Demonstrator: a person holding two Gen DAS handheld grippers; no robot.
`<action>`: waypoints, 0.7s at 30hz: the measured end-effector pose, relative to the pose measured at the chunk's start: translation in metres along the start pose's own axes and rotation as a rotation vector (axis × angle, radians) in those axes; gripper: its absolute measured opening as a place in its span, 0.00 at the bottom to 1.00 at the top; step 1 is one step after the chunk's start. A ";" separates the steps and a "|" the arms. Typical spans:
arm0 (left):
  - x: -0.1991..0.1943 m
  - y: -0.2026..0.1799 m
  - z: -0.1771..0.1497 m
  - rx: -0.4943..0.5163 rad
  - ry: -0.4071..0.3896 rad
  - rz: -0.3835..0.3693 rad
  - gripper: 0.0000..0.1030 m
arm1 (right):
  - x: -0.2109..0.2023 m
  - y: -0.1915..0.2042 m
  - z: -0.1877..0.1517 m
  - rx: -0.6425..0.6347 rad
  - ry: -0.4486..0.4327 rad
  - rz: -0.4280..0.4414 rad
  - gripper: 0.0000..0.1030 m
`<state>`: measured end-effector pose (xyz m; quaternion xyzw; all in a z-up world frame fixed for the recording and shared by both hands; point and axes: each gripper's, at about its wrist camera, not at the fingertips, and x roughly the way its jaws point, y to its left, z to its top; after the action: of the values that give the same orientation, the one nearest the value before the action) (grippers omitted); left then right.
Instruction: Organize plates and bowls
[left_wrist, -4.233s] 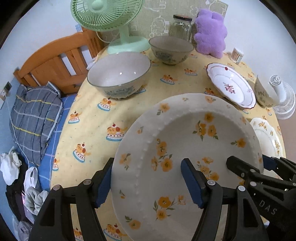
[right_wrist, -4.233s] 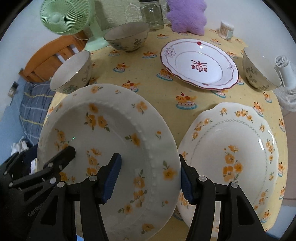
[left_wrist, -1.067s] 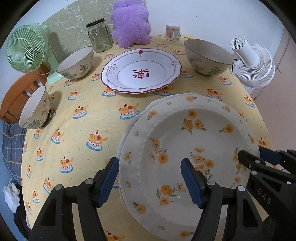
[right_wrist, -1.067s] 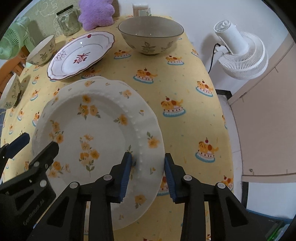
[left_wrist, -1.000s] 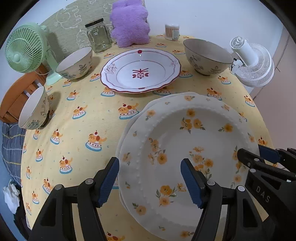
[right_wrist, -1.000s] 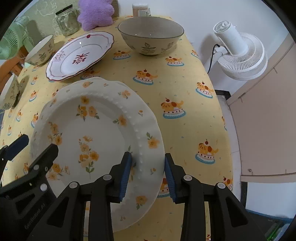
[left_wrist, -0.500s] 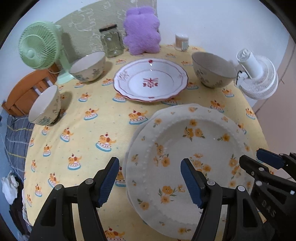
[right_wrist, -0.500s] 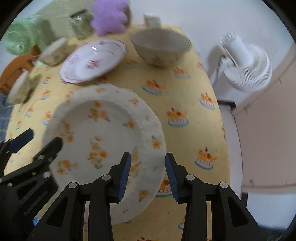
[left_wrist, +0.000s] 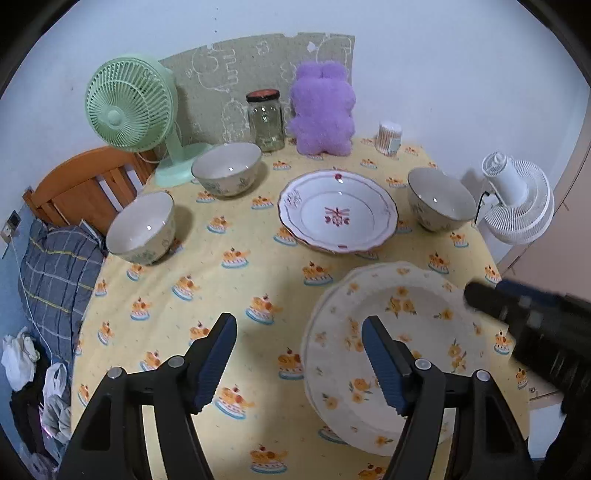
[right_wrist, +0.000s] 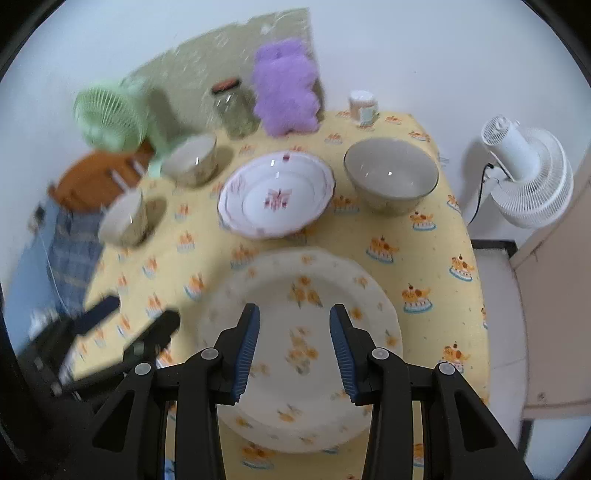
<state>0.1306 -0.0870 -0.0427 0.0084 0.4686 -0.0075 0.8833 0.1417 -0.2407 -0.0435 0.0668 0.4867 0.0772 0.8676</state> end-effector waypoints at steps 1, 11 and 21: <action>-0.003 0.003 0.003 -0.002 -0.007 -0.011 0.71 | -0.004 0.002 0.005 0.004 -0.019 -0.006 0.43; -0.014 0.026 0.039 -0.003 -0.090 -0.012 0.79 | -0.010 0.036 0.037 -0.054 -0.102 -0.041 0.69; 0.046 0.037 0.081 -0.060 -0.064 0.041 0.81 | 0.053 0.034 0.082 -0.051 -0.064 -0.039 0.72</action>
<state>0.2245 -0.0516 -0.0354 -0.0087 0.4397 0.0243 0.8978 0.2367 -0.1997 -0.0391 0.0375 0.4578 0.0704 0.8855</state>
